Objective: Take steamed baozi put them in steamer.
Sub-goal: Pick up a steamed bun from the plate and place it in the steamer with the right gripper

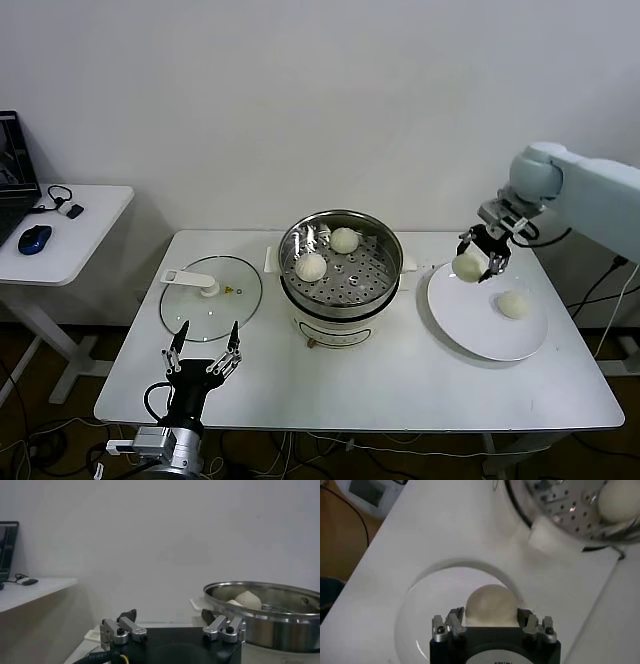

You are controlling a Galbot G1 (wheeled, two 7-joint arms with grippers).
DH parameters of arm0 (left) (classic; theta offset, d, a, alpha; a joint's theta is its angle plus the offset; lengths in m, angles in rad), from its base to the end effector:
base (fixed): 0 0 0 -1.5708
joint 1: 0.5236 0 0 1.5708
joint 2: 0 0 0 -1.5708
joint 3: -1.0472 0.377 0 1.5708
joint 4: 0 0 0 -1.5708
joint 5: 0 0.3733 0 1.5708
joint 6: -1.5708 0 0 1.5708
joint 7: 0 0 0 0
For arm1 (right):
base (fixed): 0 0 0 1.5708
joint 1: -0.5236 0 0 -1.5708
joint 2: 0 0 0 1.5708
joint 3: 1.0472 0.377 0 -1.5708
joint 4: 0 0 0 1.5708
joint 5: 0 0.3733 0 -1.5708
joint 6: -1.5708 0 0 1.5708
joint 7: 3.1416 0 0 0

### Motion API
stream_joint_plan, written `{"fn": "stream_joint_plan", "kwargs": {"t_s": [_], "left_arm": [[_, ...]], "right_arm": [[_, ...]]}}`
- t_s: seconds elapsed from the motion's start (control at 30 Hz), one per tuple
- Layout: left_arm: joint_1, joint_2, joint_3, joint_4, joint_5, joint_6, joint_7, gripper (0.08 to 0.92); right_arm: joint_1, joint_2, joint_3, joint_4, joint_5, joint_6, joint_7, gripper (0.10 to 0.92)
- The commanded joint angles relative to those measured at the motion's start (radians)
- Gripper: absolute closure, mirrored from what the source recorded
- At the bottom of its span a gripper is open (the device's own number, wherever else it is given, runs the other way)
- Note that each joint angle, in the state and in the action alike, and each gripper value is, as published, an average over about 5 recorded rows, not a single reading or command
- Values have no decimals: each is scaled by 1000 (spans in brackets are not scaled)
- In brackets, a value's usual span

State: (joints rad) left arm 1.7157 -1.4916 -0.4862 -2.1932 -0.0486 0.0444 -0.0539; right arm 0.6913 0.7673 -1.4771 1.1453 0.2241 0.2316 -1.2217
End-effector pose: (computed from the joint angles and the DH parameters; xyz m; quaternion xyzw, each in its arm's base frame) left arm 0.1388 0.0013 -0.3132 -0.0113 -0.9988 0.0018 0.0469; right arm 0.6065 -0.1677 -0.0411 0.5996 -0.3996 0.6198 0.3109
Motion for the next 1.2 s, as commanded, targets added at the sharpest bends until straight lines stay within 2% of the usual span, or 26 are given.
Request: {"fn": "stream_joint_plan", "kwargs": {"t_s": [0.03,0.23,0.67,1.2], "left_arm": [[-1,0,-1,-2,-2,0,-1,177],[-4,0,-3,0,-5,-1,-1,177],[-26,-5,-11,-2,-2,8,-4,177],[-28,-10,-17,1,0,11,-5,177]], "right_arm": [[319,159,-206,75,172,75,-2,338],[311,248,-155,85,159,110,2,338],[108,447,40,79,-53,169,7,338],[-85,468,134,122,-274,233,9,338]]}}
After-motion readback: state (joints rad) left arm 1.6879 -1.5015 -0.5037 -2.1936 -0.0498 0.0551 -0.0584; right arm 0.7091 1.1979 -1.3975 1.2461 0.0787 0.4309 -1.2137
